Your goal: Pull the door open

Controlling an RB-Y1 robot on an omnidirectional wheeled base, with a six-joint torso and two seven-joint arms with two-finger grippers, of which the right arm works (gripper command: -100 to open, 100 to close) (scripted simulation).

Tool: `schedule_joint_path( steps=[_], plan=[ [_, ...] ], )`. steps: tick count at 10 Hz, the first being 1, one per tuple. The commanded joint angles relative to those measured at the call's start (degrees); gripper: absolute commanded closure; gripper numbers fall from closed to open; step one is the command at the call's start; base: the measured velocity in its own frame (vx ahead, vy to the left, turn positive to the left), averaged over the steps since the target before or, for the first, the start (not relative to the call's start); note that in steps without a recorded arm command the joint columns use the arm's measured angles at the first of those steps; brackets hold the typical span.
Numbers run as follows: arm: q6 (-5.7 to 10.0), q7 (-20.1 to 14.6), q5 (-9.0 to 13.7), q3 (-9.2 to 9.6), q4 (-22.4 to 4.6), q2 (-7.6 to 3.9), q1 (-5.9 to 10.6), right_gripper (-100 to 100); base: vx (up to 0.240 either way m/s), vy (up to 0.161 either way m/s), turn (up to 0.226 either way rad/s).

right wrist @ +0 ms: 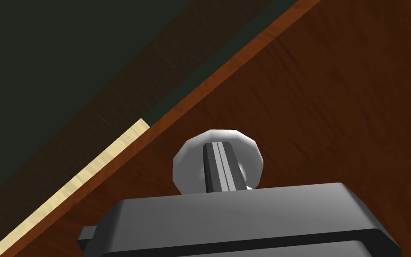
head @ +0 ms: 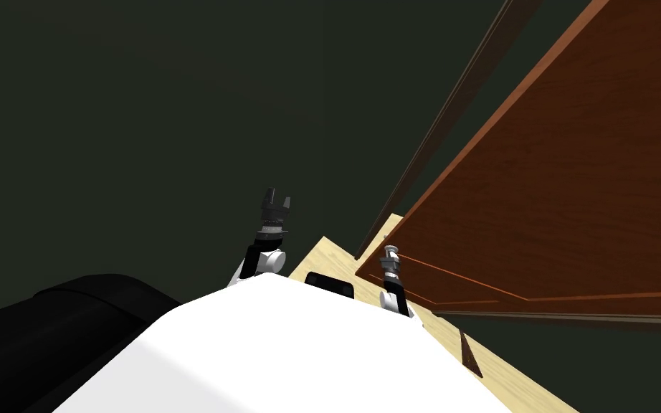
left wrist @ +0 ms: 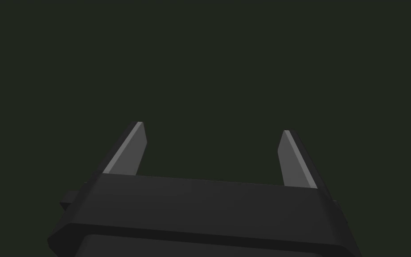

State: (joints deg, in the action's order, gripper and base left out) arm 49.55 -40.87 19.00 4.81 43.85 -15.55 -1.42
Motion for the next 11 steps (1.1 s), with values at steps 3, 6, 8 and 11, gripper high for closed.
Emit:
schedule_joint_path(
  steps=[3,6,8,11],
  plan=[
    [-0.44,-4.33,1.95,0.57,0.93,0.24,-0.63,-100,-0.074,-0.016,0.047],
    [-0.89,-9.04,4.11,1.21,2.01,0.49,-1.21,-100,-0.104,-0.026,0.056],
    [-1.24,-12.30,5.75,1.70,2.83,0.69,-1.66,-100,-0.095,-0.030,0.073],
    [-1.60,-16.32,7.49,2.21,3.70,0.89,-2.14,-100,-0.060,-0.020,0.042]
  ],
)
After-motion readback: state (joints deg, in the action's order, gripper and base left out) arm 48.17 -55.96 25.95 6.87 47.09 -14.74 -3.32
